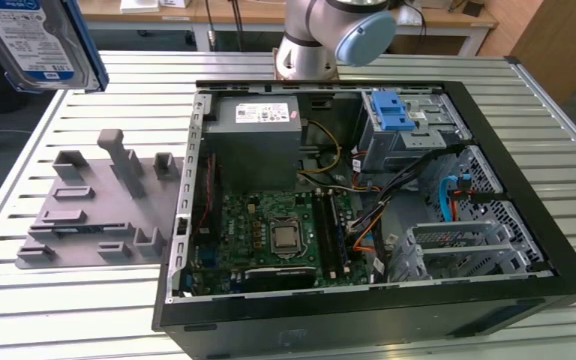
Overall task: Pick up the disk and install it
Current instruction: 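Pick up the disk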
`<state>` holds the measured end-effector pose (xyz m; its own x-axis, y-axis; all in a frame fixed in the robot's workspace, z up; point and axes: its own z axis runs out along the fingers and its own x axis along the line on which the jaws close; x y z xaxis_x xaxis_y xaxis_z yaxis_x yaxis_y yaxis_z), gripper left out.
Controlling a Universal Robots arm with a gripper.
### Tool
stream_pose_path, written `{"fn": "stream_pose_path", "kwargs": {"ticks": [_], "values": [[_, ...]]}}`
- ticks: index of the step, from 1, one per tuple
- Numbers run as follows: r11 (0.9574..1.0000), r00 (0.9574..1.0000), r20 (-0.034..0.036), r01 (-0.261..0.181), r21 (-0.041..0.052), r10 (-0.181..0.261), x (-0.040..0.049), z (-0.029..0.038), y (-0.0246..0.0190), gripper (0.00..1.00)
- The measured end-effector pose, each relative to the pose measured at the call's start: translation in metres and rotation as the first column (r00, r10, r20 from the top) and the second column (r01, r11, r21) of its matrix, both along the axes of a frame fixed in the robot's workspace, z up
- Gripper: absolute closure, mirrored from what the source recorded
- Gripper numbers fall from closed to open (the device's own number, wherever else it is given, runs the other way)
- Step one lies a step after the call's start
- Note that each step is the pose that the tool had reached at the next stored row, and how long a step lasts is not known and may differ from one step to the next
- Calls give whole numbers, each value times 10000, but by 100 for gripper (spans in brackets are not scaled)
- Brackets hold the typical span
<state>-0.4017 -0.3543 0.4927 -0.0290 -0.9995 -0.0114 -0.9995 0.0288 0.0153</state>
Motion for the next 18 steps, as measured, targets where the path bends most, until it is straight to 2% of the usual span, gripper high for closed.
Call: {"fn": "stream_pose_path", "kwargs": {"ticks": [10, 18], "values": [[10000, 10000, 0, 1, 0, -1, 200, 0, -51, 64], [10000, 10000, -1, -1, 0, 1, 307, 0, -89, 64]]}}
